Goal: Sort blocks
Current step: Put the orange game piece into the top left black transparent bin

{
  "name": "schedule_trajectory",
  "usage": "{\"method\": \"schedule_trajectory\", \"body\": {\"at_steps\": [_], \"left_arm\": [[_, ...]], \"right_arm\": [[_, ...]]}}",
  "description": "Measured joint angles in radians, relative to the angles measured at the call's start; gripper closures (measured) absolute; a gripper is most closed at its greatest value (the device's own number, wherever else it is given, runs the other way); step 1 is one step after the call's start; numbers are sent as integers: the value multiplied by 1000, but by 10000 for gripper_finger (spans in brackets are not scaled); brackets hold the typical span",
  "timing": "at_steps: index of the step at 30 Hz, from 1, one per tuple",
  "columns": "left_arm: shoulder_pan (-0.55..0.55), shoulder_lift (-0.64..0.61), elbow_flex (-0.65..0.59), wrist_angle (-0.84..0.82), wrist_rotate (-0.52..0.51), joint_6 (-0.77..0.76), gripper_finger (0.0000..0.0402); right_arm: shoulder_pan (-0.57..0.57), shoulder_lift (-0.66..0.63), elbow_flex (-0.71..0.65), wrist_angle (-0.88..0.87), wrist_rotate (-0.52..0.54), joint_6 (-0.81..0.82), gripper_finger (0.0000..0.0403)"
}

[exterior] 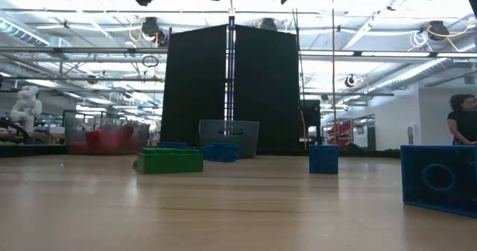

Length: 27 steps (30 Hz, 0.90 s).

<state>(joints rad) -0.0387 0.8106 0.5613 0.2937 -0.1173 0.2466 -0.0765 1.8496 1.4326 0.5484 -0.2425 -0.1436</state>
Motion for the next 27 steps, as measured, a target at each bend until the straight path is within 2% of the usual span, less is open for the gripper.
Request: {"method": "schedule_trajectory", "body": {"at_steps": [4,8,20,23,27], "left_arm": [[1,0,0,28,-34,-5,87],[5,1,0,29,-35,-5,128],[35,1,0,12,-1,-31,322],[34,1,0,11,-13,-30,323],[40,1,0,-33,-98,-28,323]], "right_arm": [[0,0,0,-4,0,0,327],[0,0,0,-5,0,0,327],[-3,0,0,-2,16,-4,327],[-2,-1,0,-2,17,-7,327],[-7,-1,0,-40,54,-37,317]]}}
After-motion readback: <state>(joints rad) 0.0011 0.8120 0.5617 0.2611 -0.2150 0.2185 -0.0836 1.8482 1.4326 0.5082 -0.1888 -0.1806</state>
